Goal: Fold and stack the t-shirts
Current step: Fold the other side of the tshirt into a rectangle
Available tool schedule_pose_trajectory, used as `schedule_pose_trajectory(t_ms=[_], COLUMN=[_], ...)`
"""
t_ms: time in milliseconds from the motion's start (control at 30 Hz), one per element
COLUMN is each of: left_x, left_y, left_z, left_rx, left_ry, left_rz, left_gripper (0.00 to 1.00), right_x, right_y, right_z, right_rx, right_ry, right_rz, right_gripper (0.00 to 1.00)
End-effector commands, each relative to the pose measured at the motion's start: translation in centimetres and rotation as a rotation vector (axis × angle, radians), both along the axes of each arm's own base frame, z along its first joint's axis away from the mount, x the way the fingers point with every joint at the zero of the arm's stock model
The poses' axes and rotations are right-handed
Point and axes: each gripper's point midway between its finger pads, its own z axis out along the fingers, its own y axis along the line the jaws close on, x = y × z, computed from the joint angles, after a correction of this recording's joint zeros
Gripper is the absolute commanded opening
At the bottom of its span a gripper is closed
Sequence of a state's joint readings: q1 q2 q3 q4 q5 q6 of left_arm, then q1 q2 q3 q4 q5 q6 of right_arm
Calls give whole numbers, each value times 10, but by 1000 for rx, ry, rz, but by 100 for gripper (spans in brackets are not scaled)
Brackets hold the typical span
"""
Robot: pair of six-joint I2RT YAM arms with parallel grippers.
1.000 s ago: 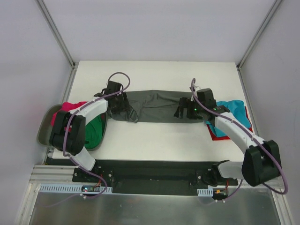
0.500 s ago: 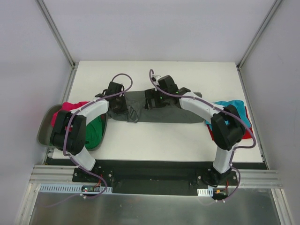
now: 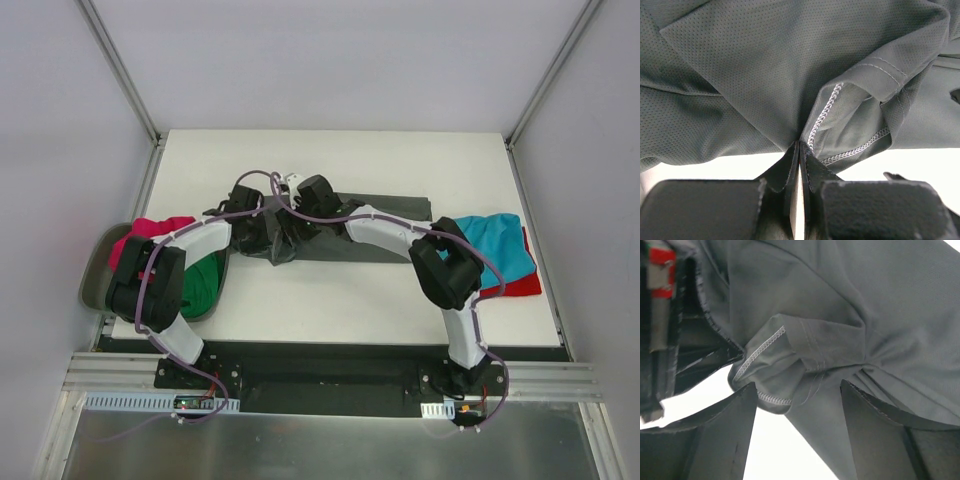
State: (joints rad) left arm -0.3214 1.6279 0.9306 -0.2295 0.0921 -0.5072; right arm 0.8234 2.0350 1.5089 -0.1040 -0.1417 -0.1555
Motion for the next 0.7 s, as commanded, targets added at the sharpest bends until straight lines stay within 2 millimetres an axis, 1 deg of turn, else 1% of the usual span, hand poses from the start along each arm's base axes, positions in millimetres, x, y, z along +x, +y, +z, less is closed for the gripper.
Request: schedule_pose_trajectory(t_ms=[0, 67, 167, 300, 367, 467, 567, 633, 667], left_x=[5, 4, 3, 1, 1, 2, 2, 1, 1], left_y=[-4, -5, -5, -4, -6, -8, -9, -11, -11], left_z=[14, 12, 11, 11, 10, 11, 11, 10, 10], left_rx=[-32, -37, -45, -62, -79, -99, -110, -121, -125], left_ry=[-60, -53, -52, -52, -48, -48, -48, -44, -45], left_rz=[14, 15, 14, 25, 26, 21, 21, 17, 18], left_gripper=[0, 0, 0, 0, 0, 0, 0, 0, 0], right_x=[26, 30, 31, 31, 29, 31, 38, 37, 42], right_y=[14, 14, 17, 24, 26, 26, 21, 22, 18], right_z=[13, 8, 0, -4, -10, -15, -18, -20, -21], right_rx=[37, 25, 16, 15, 3, -25, -69, -89, -113], right_ry=[-76, -81, -65, -66, -62, -75, -102, -97, -120], right_rz=[-21, -32, -27, -12, -5, -17, -45, -40, -66], right_gripper=[68, 66, 63, 62, 62, 62, 62, 61, 61])
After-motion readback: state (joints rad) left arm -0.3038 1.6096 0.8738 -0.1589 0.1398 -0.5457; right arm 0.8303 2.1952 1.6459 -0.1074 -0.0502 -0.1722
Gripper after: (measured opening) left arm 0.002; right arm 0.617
